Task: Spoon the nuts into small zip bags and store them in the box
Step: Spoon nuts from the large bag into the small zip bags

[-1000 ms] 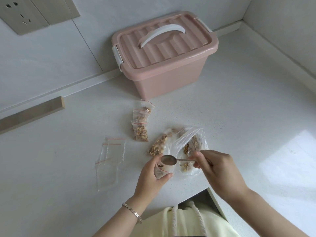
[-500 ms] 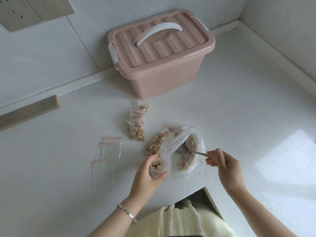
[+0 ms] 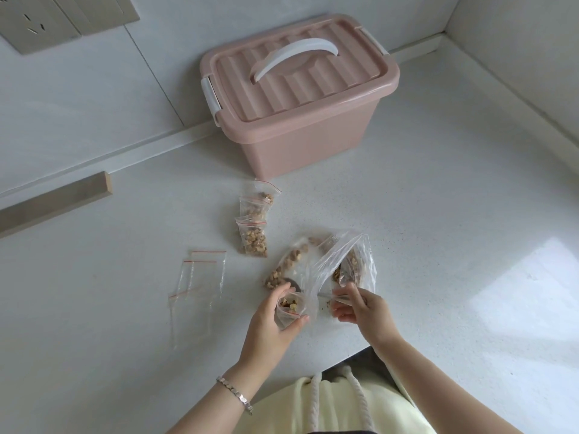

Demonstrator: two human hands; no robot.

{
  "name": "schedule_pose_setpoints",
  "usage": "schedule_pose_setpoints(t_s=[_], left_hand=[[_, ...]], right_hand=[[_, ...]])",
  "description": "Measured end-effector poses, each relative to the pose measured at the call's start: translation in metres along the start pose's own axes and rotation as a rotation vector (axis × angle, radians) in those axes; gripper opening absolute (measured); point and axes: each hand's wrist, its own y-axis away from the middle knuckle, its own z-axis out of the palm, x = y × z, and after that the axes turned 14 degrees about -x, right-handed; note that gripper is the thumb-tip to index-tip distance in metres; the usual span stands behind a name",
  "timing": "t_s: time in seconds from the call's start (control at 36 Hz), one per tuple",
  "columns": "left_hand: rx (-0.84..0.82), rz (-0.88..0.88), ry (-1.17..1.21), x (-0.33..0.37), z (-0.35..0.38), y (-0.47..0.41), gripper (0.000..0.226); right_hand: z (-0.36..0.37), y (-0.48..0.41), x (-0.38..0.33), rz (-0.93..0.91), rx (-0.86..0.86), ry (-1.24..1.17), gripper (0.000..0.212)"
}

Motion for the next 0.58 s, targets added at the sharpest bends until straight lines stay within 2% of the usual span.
schedule_pose_setpoints(t_s=[0.11, 0.25, 0.58], left_hand=[[0.008, 0.004, -0.009, -0.001, 0.000, 0.000, 0.058], [0.004, -0.001, -0.014, -0.001, -0.001, 0.001, 0.058], [0.014, 0.005, -0.020, 0.001, 0.000, 0.001, 0.056]], right_hand=[[-0.006, 0.001, -0.003, 0.107, 0.006, -0.163, 0.035], [-0.022, 0.008, -0.005, 0.132, 0.028, -0.278, 0.039], [-0.064, 0.023, -0.008, 0.094, 0.143, -0.289, 0.038]])
